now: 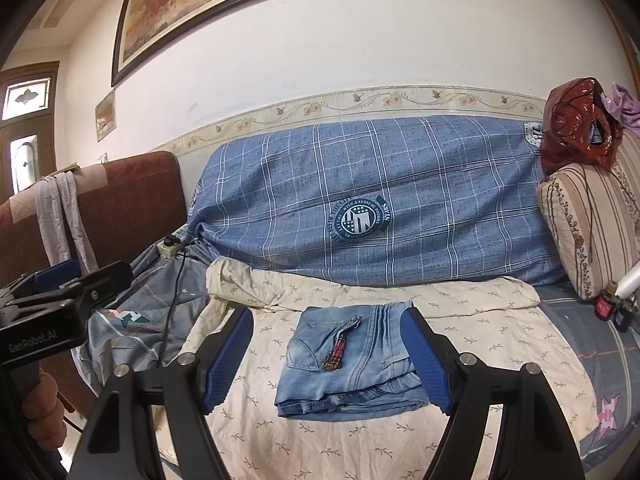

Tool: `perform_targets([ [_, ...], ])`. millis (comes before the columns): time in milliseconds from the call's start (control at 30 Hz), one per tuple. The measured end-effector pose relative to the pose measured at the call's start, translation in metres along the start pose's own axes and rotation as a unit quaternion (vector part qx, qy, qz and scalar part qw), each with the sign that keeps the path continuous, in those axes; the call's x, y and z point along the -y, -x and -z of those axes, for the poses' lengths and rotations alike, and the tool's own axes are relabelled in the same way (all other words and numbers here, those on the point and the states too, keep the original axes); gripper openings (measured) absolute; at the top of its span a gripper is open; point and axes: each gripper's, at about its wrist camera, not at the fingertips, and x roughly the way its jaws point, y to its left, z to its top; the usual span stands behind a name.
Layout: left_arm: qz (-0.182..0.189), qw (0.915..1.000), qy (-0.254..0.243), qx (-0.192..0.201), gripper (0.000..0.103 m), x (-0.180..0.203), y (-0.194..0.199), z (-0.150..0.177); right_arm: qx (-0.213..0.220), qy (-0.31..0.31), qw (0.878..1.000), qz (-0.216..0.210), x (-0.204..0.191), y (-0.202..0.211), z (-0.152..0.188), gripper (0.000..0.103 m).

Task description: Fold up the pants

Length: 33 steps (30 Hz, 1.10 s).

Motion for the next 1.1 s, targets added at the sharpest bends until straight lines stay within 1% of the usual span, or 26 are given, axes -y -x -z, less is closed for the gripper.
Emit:
perform_targets([
  [333,0.008,1.0000,0.003,0.003,0.103,-0.005,-0.003,0.002,-0.001,0.011,1.000,0.002,-0.008,-0.002,-0.002,0.079],
  [667,0.020,0.9997,0.012,0.003,0.103,-0.016,-0.009,0.007,-0.003,0.026,1.000,0.015,-0.019,-0.008,-0.006,0.079],
  [800,0.019,0.9997,0.017,0.000,0.103,-0.024,-0.013,0.008,-0.006,0.035,0.999,0.014,-0.026,-0.014,-0.007,0.079],
  [1100,0.003,0.9996,0.027,-0.006,0.103,-0.037,-0.026,0.009,-0.015,0.046,0.999,0.003,-0.039,-0.030,-0.004,0.079],
])
